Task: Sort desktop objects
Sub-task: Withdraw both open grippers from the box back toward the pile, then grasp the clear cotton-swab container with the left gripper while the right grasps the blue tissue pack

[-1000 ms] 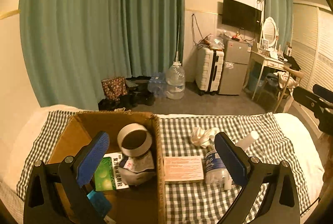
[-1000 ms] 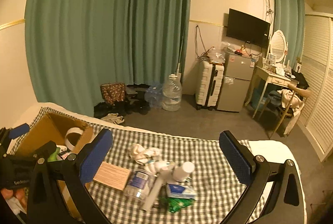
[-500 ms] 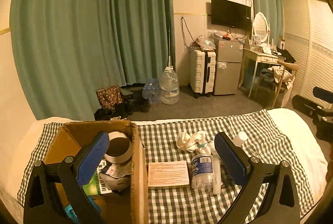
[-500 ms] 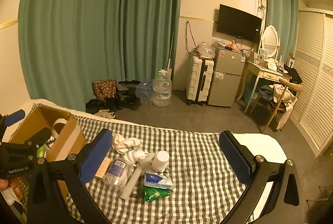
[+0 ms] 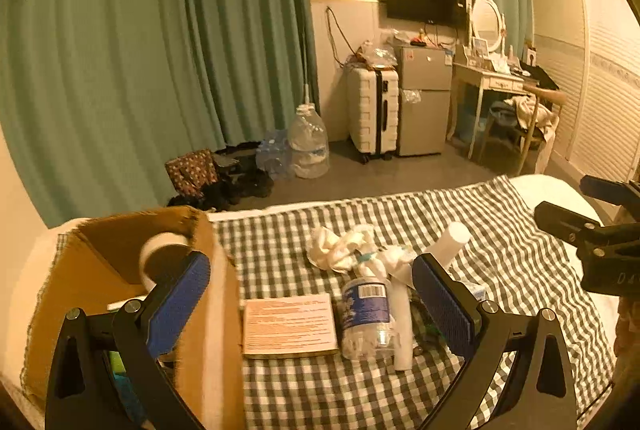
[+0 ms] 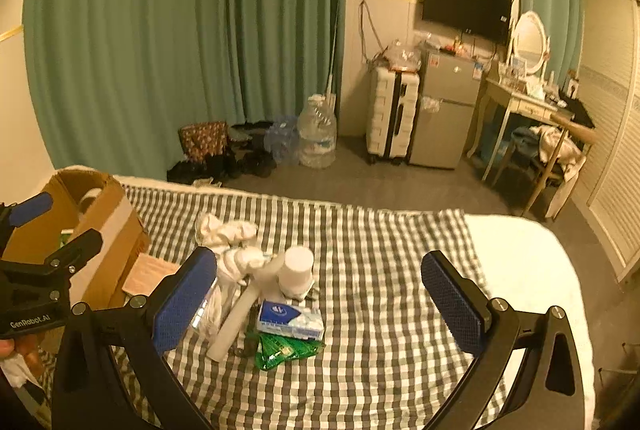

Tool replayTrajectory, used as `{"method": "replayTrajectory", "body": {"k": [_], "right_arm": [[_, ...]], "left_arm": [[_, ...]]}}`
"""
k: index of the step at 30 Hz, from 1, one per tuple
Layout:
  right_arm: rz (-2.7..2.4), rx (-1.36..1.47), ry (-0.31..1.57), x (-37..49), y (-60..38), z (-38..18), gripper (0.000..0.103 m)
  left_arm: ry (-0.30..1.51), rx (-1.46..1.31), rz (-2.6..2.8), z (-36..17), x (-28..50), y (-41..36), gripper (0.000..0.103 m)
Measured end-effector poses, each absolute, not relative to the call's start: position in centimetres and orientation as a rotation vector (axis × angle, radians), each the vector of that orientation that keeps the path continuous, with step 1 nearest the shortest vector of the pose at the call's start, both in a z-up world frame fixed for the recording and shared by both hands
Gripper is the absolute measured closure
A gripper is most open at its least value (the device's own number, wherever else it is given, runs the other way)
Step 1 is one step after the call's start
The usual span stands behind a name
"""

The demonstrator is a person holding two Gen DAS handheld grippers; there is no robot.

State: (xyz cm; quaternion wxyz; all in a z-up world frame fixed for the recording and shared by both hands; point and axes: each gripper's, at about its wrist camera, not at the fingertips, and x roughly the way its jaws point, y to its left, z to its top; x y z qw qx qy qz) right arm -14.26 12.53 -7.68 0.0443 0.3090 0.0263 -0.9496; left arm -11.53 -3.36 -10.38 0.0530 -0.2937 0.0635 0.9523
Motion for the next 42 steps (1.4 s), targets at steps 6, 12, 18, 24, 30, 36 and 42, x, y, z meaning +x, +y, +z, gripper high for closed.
{"method": "replayTrajectory", "body": {"k": [6,12,18,24,30,36,42], "right_arm": [[-2.848,1.014,0.041,-15.3,13.9,-10.9,0.000],[-2.777,1.101,-0.048,-16.4,14.5,-13.8,0.000],[-2.692,1.202,-0.062,-17.9,13.8,-17.5,0.000],[-2.615,1.270,-0.131,-19.2,13.2,-20.1,0.000],[-2.565,1.320,-0.108,-19.8,11.8,-21.8,0.000],[-2.542,1.366,-0.138,-20.4,12.0,-23.1,0.001],[-2.510,1.411,-0.179,-20.8,12.0,-24.3,0.011]], "left_arm": [[0.244,-0.943,2.855,-13.1,-12.6,-1.8,0.000],[0.230,-1.019,2.813,-16.2,-13.6,-1.6,0.000],[0.193,-1.090,2.794,-19.0,-15.0,-2.3,0.000],[0.178,-1.134,2.759,-20.7,-15.5,-2.3,0.000],[0.191,-1.166,2.742,-22.7,-15.8,-1.8,0.000],[0.160,-1.133,2.720,-23.6,-15.8,-1.6,0.000],[0.201,-1.176,2.684,-25.2,-16.1,-0.8,0.007]]}}
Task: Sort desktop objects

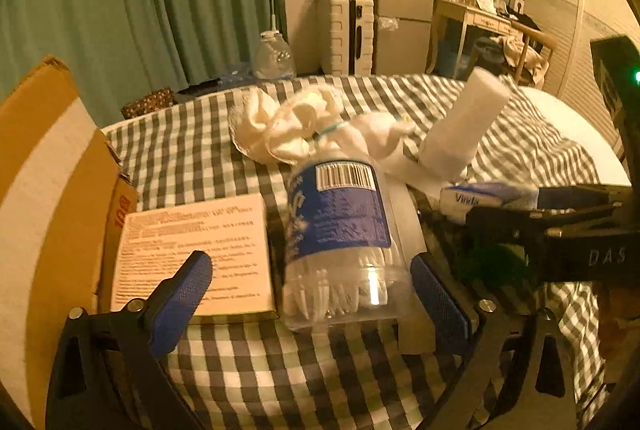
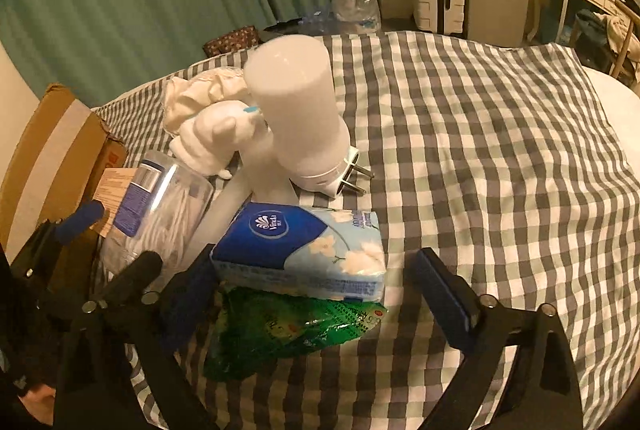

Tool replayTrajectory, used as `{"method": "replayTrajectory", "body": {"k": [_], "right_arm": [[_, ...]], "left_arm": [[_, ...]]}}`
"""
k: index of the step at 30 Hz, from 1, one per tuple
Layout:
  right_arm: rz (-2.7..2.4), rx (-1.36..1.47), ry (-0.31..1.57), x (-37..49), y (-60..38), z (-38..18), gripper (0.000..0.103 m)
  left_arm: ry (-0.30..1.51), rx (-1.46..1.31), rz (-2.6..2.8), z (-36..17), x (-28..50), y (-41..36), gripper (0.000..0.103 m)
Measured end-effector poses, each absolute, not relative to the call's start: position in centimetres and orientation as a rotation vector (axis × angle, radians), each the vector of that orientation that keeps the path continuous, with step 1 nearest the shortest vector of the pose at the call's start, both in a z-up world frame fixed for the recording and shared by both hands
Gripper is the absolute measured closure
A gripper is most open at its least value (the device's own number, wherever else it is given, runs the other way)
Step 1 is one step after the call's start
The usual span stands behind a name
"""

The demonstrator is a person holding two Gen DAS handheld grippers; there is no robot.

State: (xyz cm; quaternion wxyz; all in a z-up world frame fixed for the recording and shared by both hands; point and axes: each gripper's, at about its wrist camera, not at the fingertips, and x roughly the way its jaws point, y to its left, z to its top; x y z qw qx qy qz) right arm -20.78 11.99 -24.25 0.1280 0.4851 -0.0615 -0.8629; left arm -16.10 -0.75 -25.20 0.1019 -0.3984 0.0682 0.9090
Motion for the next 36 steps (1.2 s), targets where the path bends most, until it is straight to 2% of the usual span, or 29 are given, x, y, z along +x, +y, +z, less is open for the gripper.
{"method": "replayTrajectory", "body": {"k": [2,4,5,22,36], "right_arm": [[-2.509,1.414,-0.188,-20.8,12.0,-24.4,0.015],[-2.506,1.420,-0.193,-20.9,12.0,-24.7,0.024],[-2.507,1.421,-0.191,-20.9,12.0,-24.8,0.028],[-2.566,1.328,-0.151,-20.4,12.9,-22.5,0.030],[-2.638,1.177,-0.133,-19.3,13.2,-18.0,0.030]], "left_arm": [[0.222,-1.172,2.682,-25.5,-16.0,-0.4,0.015],[0.248,-1.157,2.670,-25.3,-15.9,-0.1,0.027],[0.248,-1.146,2.654,-25.2,-15.7,0.2,0.037],[0.204,-1.130,2.686,-22.9,-15.4,-0.3,0.038],[0.206,-1.021,2.757,-19.1,-14.2,0.0,0.039]]}}
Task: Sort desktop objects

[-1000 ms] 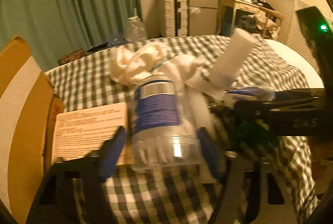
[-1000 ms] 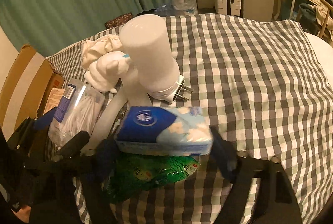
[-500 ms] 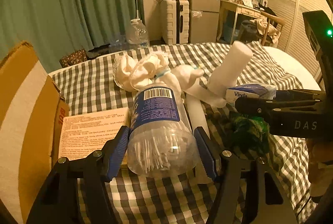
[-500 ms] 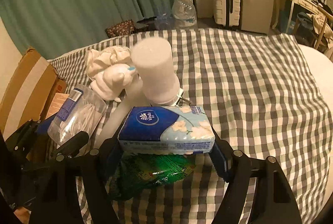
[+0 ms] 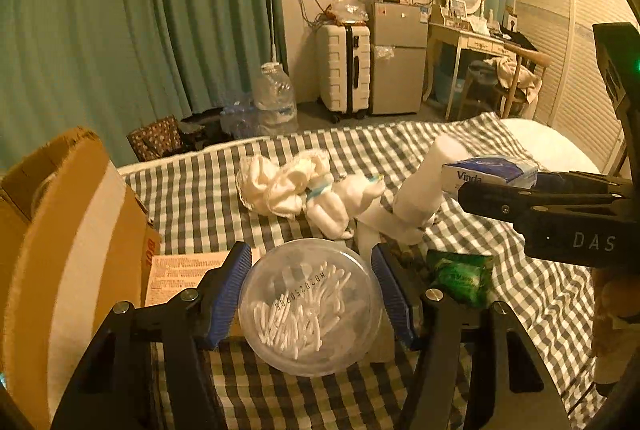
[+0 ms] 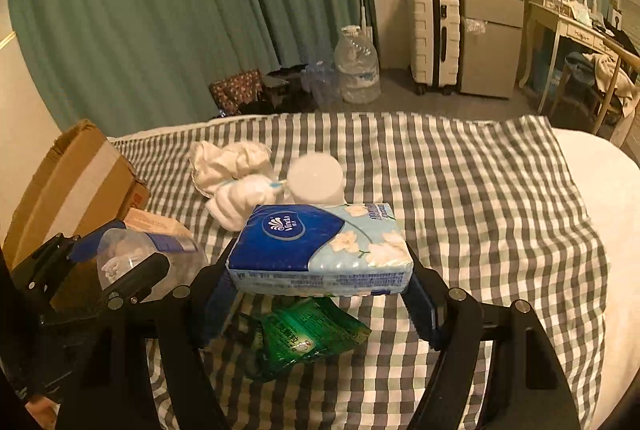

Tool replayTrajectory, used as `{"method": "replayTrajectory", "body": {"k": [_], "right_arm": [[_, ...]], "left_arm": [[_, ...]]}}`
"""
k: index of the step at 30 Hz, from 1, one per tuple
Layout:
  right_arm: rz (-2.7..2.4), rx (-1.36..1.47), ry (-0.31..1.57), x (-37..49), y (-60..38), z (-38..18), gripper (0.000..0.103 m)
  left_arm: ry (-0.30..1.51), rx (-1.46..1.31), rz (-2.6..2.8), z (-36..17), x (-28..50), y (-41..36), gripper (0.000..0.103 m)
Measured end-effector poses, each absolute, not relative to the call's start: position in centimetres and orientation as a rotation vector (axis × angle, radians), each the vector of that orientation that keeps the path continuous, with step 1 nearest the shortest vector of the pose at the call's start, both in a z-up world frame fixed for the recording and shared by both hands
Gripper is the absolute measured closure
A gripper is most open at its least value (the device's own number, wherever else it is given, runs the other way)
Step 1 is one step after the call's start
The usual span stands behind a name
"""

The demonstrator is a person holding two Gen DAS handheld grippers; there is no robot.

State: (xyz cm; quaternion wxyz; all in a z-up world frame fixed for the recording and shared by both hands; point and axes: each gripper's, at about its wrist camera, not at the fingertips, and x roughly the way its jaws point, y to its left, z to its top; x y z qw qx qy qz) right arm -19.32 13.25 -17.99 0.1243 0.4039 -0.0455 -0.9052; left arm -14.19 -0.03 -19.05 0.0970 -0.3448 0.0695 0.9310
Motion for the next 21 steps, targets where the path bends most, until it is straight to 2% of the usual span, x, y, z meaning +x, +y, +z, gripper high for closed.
{"method": "replayTrajectory", "body": {"k": [21], "right_arm": [[-2.738,0.912,-0.094,-16.3,12.7,-10.6,0.030]], "left_arm": [[0.152,-0.781,2.898,-11.3,-11.5,-0.7,0.039]]}}
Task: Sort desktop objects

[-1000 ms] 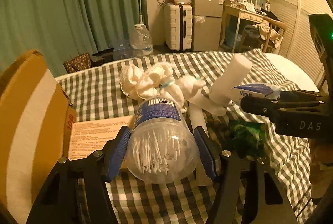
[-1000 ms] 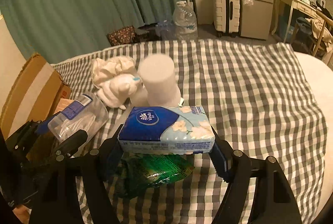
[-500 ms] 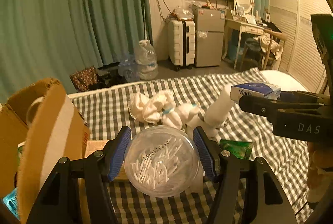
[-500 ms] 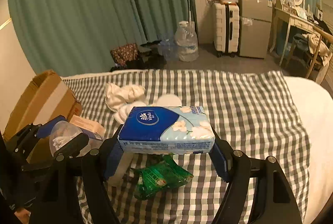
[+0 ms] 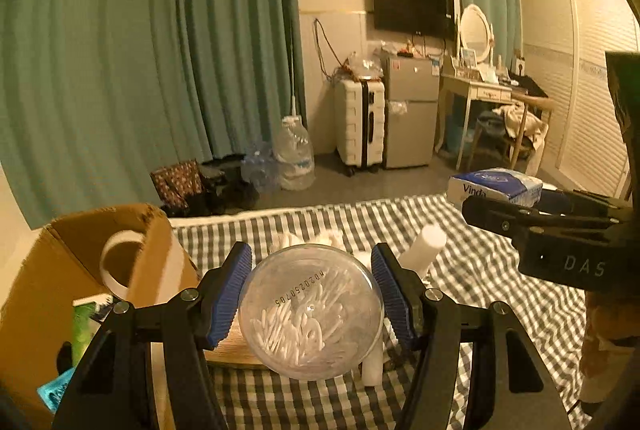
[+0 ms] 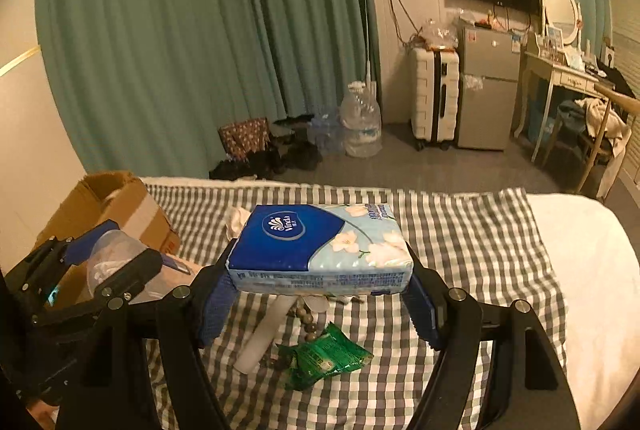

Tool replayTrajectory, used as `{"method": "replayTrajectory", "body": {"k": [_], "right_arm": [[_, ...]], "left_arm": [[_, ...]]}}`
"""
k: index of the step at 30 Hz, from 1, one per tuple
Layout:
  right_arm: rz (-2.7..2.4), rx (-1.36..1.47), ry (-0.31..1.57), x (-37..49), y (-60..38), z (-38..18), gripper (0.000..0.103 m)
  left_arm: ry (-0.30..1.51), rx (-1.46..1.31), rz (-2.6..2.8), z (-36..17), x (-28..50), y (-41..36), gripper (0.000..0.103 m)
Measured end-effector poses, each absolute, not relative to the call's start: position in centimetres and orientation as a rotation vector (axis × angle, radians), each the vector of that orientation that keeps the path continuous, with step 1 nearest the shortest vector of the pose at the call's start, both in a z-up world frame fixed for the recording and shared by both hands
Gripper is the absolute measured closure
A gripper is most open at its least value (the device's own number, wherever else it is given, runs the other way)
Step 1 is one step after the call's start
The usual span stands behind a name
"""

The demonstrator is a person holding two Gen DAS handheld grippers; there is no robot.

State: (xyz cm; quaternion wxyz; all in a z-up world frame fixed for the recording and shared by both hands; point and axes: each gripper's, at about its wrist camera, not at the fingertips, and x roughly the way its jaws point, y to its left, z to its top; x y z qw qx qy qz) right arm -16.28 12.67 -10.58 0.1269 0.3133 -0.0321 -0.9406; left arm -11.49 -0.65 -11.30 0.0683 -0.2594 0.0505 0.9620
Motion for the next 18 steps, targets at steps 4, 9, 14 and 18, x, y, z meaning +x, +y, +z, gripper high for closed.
{"method": "replayTrajectory", "body": {"k": [4,9,14,18], "right_arm": [[-2.758,0.860,-0.081,-15.7,12.8,-9.2,0.030],[-2.777,0.805,-0.090,-14.9,13.3,-7.6,0.030],[-2.794,0.771,-0.074,-13.8,12.8,-6.6,0.030],[-2.792,0.761,-0.063,-13.1,12.0,-6.2,0.030]], "left_arm": [[0.144,-0.749,2.919,-10.1,-10.8,-1.1,0.039],[0.125,-0.730,2.937,-8.8,-10.1,-1.7,0.039],[0.132,-0.723,2.952,-8.0,-9.3,-2.2,0.039],[0.100,-0.720,2.965,-7.2,-8.3,-3.7,0.039]]}}
